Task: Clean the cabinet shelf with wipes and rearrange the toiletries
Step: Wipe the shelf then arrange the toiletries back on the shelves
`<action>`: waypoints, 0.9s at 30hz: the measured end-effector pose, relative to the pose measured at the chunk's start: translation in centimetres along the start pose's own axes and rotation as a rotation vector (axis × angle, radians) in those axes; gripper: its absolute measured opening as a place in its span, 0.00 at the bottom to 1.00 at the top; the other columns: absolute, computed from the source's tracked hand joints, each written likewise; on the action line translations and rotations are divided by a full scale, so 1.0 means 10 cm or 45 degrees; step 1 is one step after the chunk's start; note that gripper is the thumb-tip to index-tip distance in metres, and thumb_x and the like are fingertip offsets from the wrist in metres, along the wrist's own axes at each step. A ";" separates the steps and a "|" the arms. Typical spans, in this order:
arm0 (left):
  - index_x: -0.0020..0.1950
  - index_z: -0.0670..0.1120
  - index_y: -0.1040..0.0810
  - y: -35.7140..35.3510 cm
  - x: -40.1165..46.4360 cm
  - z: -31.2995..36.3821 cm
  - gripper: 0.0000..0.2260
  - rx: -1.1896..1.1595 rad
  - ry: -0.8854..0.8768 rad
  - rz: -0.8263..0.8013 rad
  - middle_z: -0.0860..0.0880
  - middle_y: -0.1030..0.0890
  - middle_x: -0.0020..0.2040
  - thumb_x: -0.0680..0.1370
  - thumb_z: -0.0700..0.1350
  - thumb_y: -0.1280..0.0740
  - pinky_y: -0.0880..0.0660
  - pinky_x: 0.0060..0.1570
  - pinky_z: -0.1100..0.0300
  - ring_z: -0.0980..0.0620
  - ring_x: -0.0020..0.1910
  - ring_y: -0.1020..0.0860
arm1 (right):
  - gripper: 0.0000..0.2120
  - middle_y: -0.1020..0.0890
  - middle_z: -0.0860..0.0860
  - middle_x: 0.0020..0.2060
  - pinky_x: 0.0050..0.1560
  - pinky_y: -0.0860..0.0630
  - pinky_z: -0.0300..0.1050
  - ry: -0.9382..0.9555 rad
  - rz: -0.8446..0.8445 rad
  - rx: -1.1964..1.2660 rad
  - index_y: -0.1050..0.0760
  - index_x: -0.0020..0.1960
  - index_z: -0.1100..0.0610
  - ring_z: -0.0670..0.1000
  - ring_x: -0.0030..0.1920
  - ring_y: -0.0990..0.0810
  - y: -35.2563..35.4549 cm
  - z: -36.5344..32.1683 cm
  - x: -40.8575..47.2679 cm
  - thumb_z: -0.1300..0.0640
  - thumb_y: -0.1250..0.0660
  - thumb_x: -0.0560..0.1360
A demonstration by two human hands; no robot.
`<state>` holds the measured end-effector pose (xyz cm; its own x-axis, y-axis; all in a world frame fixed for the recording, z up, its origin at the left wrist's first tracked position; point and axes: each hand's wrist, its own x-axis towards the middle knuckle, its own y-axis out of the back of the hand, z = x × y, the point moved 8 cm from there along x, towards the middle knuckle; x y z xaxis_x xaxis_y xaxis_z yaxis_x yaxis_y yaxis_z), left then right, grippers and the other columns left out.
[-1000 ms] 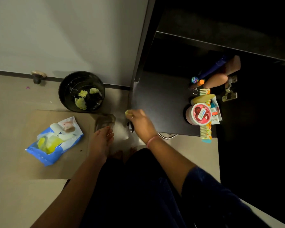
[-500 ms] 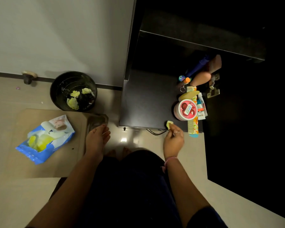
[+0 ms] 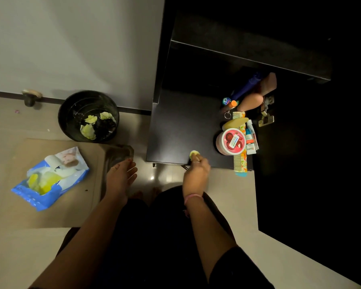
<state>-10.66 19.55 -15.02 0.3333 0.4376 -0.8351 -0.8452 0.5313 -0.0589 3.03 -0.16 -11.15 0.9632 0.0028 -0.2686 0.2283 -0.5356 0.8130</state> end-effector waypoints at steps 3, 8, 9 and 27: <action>0.48 0.49 0.23 -0.01 0.04 -0.03 0.06 -0.002 0.010 -0.005 0.47 0.21 0.49 0.78 0.46 0.38 0.26 0.45 0.61 0.52 0.49 0.22 | 0.20 0.26 0.56 0.63 0.66 0.37 0.38 0.372 -0.261 -0.075 0.26 0.64 0.59 0.55 0.64 0.31 -0.37 -0.55 -0.22 0.71 0.41 0.74; 0.51 0.48 0.22 -0.07 0.09 0.04 0.07 0.034 0.011 -0.015 0.47 0.20 0.49 0.78 0.47 0.38 0.27 0.44 0.61 0.52 0.49 0.22 | 0.15 0.24 0.59 0.59 0.63 0.33 0.44 0.501 -0.129 0.012 0.24 0.60 0.63 0.56 0.61 0.28 -0.12 -0.94 0.09 0.69 0.40 0.75; 0.51 0.47 0.22 -0.08 0.11 0.07 0.07 0.029 0.001 -0.014 0.48 0.20 0.48 0.78 0.47 0.38 0.27 0.43 0.61 0.53 0.48 0.23 | 0.14 0.25 0.60 0.59 0.61 0.34 0.42 0.421 -0.007 0.035 0.24 0.59 0.64 0.55 0.59 0.28 0.04 -0.90 0.30 0.68 0.41 0.75; 0.49 0.47 0.23 -0.10 0.16 0.11 0.05 -0.075 0.009 0.036 0.48 0.20 0.48 0.79 0.45 0.38 0.26 0.46 0.62 0.51 0.51 0.23 | 0.26 0.46 0.61 0.74 0.74 0.49 0.44 0.029 -0.053 -0.148 0.49 0.75 0.67 0.58 0.75 0.47 -0.12 -0.52 0.75 0.69 0.49 0.78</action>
<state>-8.80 20.54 -15.73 0.3061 0.4466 -0.8408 -0.8774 0.4750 -0.0672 10.70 4.90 -11.48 0.9553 0.0428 -0.2924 0.2815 -0.4332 0.8562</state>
